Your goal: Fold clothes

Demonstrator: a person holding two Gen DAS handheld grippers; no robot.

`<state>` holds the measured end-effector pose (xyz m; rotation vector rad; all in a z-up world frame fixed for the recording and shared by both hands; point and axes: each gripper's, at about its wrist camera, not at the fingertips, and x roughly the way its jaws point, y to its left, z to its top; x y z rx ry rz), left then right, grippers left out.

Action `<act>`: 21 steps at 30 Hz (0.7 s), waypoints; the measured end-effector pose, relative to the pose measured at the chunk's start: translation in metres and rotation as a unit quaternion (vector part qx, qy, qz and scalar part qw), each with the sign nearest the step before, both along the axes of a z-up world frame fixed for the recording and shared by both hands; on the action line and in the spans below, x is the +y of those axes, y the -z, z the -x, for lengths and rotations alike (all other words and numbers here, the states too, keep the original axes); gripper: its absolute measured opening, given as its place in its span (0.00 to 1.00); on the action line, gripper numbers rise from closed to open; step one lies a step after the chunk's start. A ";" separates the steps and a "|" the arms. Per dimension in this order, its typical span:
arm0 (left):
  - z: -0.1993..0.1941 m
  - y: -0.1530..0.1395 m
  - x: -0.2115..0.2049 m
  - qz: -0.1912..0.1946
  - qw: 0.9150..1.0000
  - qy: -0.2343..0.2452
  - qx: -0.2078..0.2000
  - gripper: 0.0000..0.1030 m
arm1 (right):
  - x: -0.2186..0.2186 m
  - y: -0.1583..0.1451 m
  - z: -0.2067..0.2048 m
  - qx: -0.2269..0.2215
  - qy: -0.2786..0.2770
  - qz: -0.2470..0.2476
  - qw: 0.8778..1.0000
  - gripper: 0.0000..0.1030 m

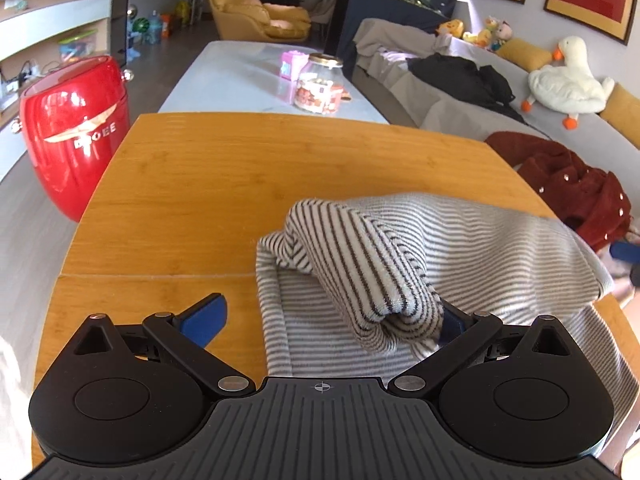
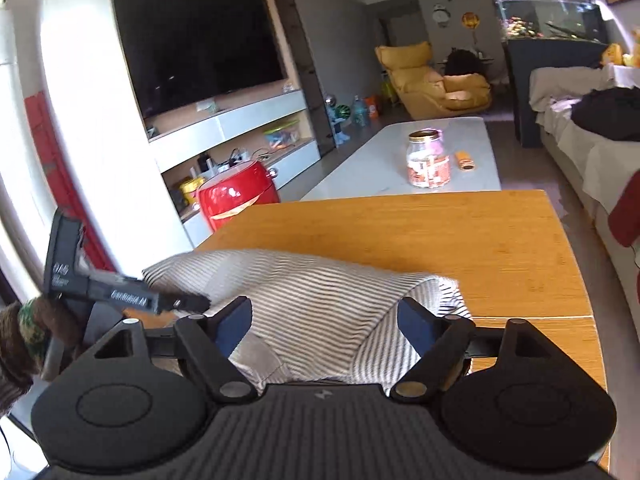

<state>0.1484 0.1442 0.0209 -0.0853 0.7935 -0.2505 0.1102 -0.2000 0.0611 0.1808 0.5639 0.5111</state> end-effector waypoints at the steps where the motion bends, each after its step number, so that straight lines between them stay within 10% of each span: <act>1: 0.004 0.001 0.002 -0.002 1.000 0.004 0.003 1.00 | -0.005 0.003 -0.005 0.012 0.011 -0.012 1.000 0.84; 9: 0.009 -0.028 0.021 0.154 0.988 0.011 0.003 1.00 | -0.016 0.050 -0.051 0.124 0.057 -0.107 0.985 0.84; 14: -0.022 -0.014 0.006 0.183 0.982 0.007 0.034 0.99 | -0.002 0.062 -0.065 0.133 0.044 -0.082 0.987 0.55; 21: -0.054 -0.019 -0.009 0.192 0.980 0.013 0.042 0.49 | 0.008 0.043 -0.108 0.117 0.043 -0.074 0.989 0.25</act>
